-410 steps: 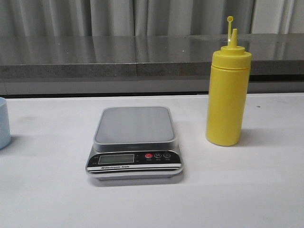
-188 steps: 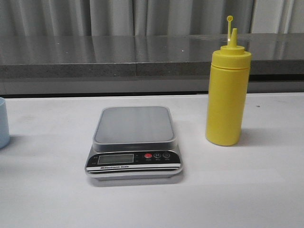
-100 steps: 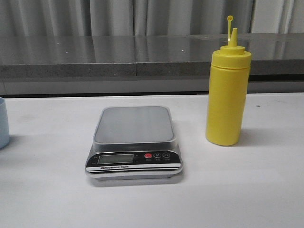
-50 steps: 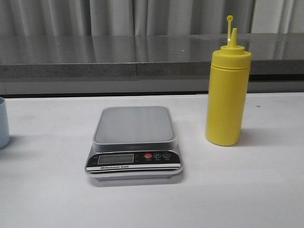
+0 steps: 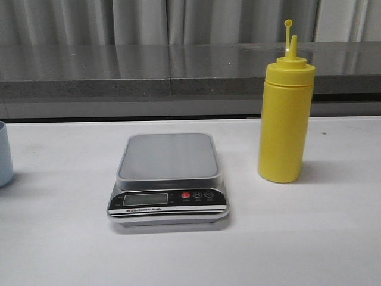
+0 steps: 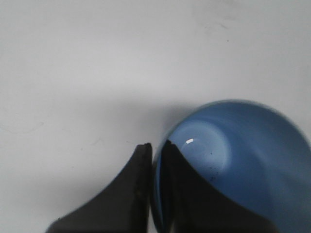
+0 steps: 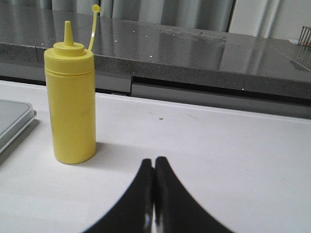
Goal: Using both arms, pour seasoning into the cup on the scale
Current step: 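Lift the cup with the left gripper and carry it over the scale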
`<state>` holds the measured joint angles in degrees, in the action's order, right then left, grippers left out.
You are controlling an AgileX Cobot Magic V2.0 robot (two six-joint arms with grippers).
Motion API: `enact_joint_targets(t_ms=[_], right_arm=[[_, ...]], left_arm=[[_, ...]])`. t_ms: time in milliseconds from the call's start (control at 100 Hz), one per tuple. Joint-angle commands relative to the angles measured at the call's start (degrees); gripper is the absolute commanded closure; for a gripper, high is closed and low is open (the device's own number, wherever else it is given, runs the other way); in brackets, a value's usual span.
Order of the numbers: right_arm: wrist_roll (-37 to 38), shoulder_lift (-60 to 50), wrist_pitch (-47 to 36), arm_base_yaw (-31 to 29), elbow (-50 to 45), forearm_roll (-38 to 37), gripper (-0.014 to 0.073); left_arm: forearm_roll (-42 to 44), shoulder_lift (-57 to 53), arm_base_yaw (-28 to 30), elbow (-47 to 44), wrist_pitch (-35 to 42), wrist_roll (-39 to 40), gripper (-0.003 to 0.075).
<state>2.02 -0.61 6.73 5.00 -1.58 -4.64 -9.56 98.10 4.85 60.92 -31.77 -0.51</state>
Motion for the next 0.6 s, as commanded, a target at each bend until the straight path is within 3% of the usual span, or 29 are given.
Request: enact_joint_targets(t_ms=[0,230,590], right_arm=[[-0.1,-0.9,-4.7,-0.3,0.0,-0.6,0.0662],[-0.1,-0.9,-4.7,-0.3,0.0,-0.6,0.0662],[-0.1,-0.9,-4.7,-0.3,0.0,-0.6,0.0662]], left_arm=[[-1.5,-2.9,0.3,2.9,0.1,-0.1,0.0738],[-2.7,-4.3,-3.0,8.7,-8.7,-0.1,0.0738],[-2.8,-3.8,-17.9,20.3,-15.4,-0.2,0.0738]])
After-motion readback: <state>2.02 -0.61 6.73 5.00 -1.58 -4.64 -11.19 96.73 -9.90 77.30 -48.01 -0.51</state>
